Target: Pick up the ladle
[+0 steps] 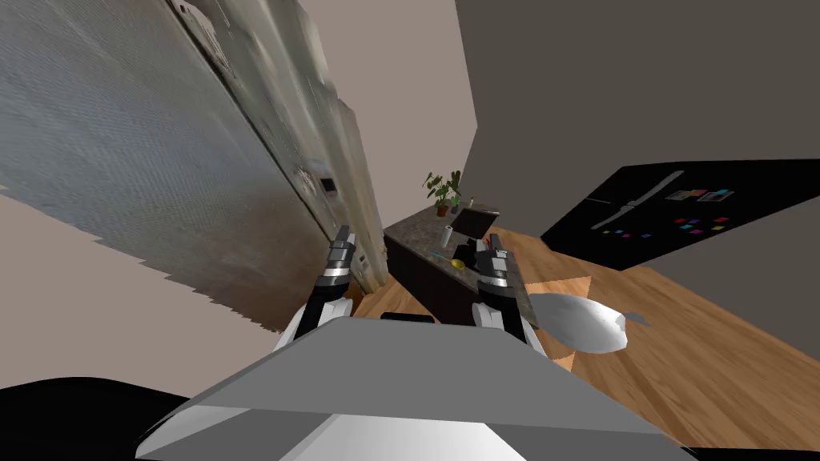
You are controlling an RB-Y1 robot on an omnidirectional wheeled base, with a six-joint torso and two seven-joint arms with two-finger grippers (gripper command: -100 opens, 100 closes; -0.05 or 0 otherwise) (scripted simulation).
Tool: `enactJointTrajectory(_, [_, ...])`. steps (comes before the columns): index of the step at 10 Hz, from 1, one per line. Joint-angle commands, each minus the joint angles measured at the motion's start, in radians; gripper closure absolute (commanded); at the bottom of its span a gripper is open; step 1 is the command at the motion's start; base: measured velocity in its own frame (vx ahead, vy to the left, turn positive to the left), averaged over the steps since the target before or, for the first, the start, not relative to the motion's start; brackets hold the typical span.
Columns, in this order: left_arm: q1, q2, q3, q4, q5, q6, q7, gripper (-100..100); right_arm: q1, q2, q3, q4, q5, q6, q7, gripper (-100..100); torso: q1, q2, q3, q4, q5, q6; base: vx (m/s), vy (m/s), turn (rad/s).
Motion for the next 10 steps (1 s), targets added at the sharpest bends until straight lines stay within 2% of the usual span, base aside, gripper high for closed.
enactJointTrajectory(1, [0.000,0.000,0.000,0.000,0.000,0.000,0.000,0,0.029,-0.048,0.003,0.021,0.019,0.002,-0.018,-100,0.000,0.000,0.000,0.000,0.000,0.000,-0.041,0.007,0.082])
enactJointTrajectory(3, [0.000,0.000,0.000,0.000,0.000,0.000,0.000,0,0.069,-0.101,0.007,0.052,0.048,0.004,-0.044,-100,0.001,0.005,0.003,0.001,0.000,0.000,-0.093,0.032,0.108])
enactJointTrajectory(6, [0.000,0.000,0.000,0.000,0.000,0.000,0.000,0,0.150,-0.193,0.014,0.120,0.113,0.009,-0.100,-100,0.001,0.007,0.004,0.002,0.000,0.000,-0.103,0.030,0.127])
enactJointTrajectory(7, [0.000,0.000,0.000,0.000,0.000,0.000,0.000,0,0.150,-0.207,0.014,0.120,0.113,0.009,-0.100,-100,0.002,0.008,0.004,0.002,0.000,0.000,-0.081,0.022,0.037])
enactJointTrajectory(8, [0.000,0.000,0.000,0.000,0.000,0.000,0.000,0,0.181,-0.241,0.016,0.149,0.140,0.011,-0.122,-100,0.001,0.006,0.004,0.002,0.000,0.000,-0.074,0.012,0.107])
enactJointTrajectory(9, [0.000,0.000,0.000,0.000,0.000,0.000,0.000,0,0.181,-0.245,0.016,0.149,0.140,0.011,-0.122,-100,0.000,0.006,0.003,0.001,0.000,0.000,-0.059,0.009,0.061])
enactJointTrajectory(10, [0.000,0.000,0.000,0.000,0.000,0.000,0.000,0,0.214,-0.284,0.017,0.180,0.169,0.013,-0.145,-100,0.000,0.005,0.003,0.001,0.000,0.000,-0.054,0.029,0.127])
